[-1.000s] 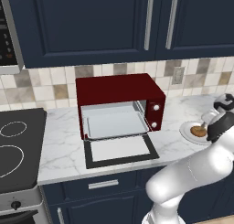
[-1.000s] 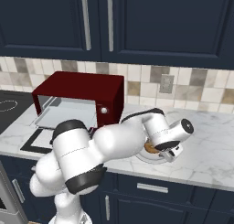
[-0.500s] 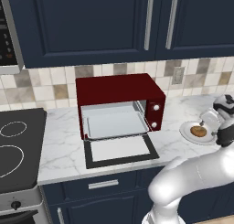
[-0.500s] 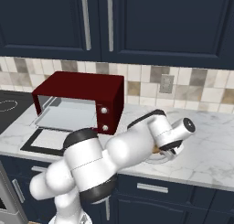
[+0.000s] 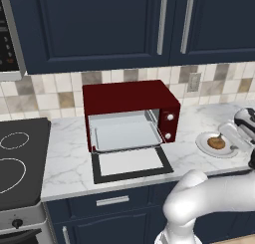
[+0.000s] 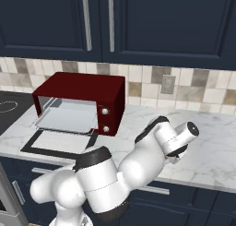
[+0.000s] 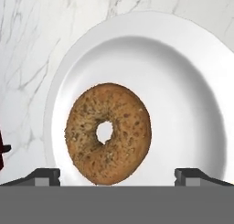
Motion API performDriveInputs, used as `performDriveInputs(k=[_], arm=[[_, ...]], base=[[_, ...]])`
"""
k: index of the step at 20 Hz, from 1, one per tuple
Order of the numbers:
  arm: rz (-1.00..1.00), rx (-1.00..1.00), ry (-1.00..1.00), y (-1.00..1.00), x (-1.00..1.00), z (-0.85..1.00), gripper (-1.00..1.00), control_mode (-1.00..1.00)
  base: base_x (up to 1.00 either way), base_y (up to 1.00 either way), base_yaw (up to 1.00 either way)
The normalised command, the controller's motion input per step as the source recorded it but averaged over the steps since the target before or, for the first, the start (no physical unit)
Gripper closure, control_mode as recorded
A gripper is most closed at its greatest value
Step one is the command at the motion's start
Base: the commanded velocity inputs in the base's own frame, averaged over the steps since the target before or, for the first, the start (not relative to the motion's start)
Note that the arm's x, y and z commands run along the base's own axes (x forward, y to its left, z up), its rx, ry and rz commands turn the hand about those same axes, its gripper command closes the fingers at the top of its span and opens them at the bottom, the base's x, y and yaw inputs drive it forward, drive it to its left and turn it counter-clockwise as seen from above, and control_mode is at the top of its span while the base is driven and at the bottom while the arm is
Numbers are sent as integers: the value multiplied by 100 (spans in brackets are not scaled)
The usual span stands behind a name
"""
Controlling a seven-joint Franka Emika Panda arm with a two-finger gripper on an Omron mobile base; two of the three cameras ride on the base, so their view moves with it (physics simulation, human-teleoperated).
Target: Pick up the bagel from the plate, place it on the toaster oven rack, close the door, and set the timer.
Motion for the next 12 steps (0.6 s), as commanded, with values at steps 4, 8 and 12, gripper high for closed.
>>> performDriveInputs(k=[4,8,12], arm=[[0,0,0,0,1,-12,-100,-100],[0,0,0,0,4,-11,-100,-100],[0,0,0,0,7,-10,-100,-100]], base=[[0,0,0],[0,0,0],[0,0,0]])
